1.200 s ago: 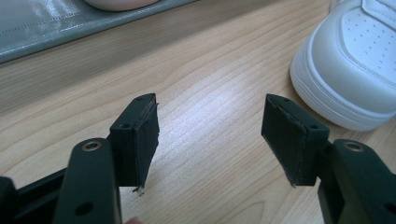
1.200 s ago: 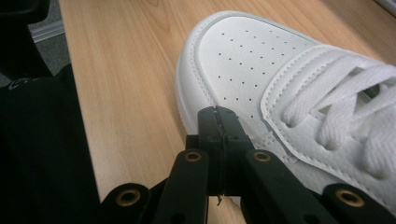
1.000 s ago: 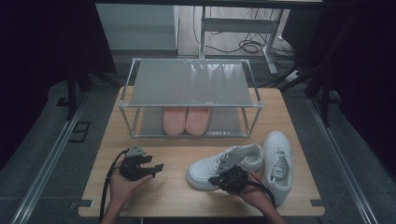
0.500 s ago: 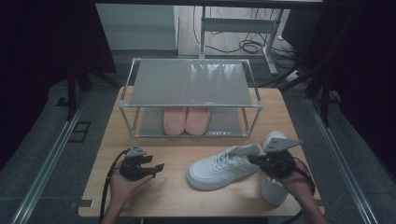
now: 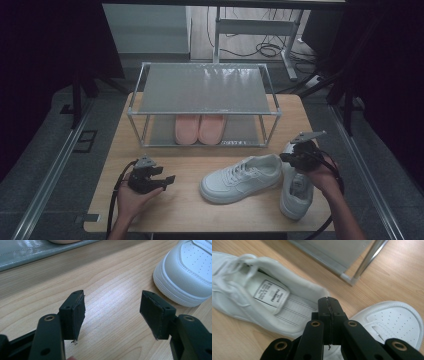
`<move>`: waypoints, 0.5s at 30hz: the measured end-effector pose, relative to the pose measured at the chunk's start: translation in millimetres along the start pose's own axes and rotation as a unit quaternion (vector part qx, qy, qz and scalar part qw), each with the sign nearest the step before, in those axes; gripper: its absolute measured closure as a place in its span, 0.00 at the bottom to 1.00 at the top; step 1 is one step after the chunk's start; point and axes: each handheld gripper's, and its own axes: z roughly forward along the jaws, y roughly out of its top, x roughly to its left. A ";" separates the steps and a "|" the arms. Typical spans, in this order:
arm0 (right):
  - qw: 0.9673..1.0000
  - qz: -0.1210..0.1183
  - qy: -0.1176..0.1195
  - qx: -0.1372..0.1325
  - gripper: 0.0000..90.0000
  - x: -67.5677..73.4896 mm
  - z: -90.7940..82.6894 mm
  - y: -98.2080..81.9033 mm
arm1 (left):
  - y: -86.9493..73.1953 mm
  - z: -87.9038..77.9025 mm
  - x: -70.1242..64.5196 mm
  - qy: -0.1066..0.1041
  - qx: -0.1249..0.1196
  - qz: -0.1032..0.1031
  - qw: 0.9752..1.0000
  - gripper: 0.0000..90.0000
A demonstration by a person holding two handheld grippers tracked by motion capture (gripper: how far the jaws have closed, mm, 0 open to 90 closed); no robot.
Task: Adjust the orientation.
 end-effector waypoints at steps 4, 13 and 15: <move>1.000 0.005 0.000 0.015 1.00 -4.5 7.0 0.5 | 0.0 0.4 0.1 0.000 0.001 0.001 1.000 0.41; 0.998 0.008 -0.002 0.057 1.00 -8.9 19.6 3.4 | 0.6 2.6 -1.5 -0.004 0.004 0.004 1.000 0.41; 0.998 0.005 -0.006 0.061 1.00 -7.9 20.8 4.7 | 1.1 2.7 -2.6 -0.004 0.005 0.005 1.000 0.41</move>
